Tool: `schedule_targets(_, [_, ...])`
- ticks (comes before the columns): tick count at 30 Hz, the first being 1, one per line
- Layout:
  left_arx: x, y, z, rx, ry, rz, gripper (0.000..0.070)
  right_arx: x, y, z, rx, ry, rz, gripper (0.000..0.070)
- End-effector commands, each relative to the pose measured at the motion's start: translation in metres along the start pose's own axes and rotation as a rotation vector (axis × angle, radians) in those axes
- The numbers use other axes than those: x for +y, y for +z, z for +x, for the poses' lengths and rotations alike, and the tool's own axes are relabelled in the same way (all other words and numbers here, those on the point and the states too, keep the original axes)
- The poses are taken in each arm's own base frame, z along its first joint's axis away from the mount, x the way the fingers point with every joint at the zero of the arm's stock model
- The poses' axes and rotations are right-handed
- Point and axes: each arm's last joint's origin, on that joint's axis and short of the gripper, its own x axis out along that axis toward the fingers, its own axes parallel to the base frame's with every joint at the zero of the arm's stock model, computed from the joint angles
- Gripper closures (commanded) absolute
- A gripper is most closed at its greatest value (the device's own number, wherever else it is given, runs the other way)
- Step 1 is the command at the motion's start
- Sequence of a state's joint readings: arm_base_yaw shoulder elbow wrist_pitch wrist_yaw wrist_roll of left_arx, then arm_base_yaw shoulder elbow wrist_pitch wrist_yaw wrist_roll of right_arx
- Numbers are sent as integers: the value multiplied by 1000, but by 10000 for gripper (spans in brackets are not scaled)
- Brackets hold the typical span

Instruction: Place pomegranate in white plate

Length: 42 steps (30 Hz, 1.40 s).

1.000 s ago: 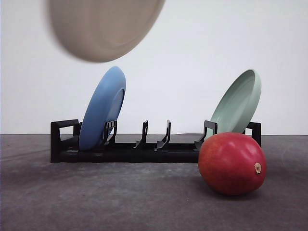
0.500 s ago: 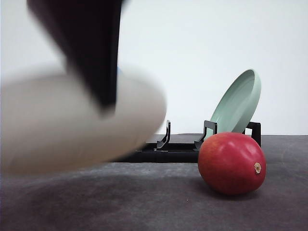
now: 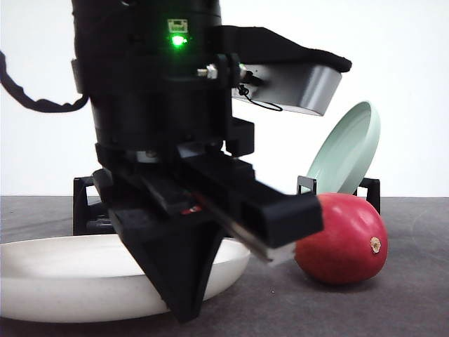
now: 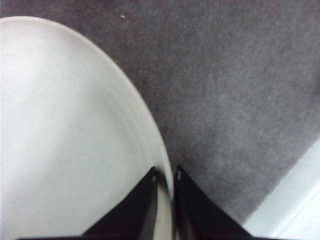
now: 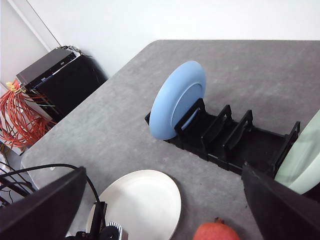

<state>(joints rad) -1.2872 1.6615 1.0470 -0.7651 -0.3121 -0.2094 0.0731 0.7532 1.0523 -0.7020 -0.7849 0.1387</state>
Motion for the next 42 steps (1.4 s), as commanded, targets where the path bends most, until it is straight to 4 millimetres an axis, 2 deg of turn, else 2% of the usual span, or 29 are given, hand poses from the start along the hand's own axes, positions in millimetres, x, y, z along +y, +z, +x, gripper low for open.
schedule_targets(1, [-6, 1, 3, 6, -3, -6, 532, 2, 3, -1, -4, 4, 1, 67])
schedule_targets(3, [-5, 1, 0, -2, -3, -20, 391, 2, 2, -1, 3, 3, 7, 67])
schedule_targets(5, [-3, 1, -5, -20, -5, -43, 299, 2, 1, -1, 10, 3, 13, 67])
schedule_targets(10, [9, -3, -38, -113, -33, -152, 168, 3, -1, 2, 44, 20, 31, 67])
schedule_targets(13, [20, -11, -66, -199, -61, -212, 141, 3, -4, 8, 91, 43, 53, 67])
schedule_targets(17, [38, -29, -106, -314, -102, -290, 140, 1, -9, 23, 189, 84, 96, 67])
schedule_targets(22, [59, -62, -146, -428, -146, -373, 56, -7, -17, 52, 352, 96, 152, 66])
schedule_targets(26, [73, -90, -170, -513, -176, -414, 55, -14, -27, 78, 487, 23, 152, 58])
schedule_targets(28, [79, -102, -179, -550, -178, -429, 56, -19, -33, 92, 559, -32, 149, 5])
schedule_targets(29, [82, -107, -182, -568, -178, -436, 57, -22, -36, 99, 589, -58, 148, 0])
schedule_targets(42, [103, -161, -210, -755, -226, -462, 62, -62, -78, 184, 872, -241, 168, 0])
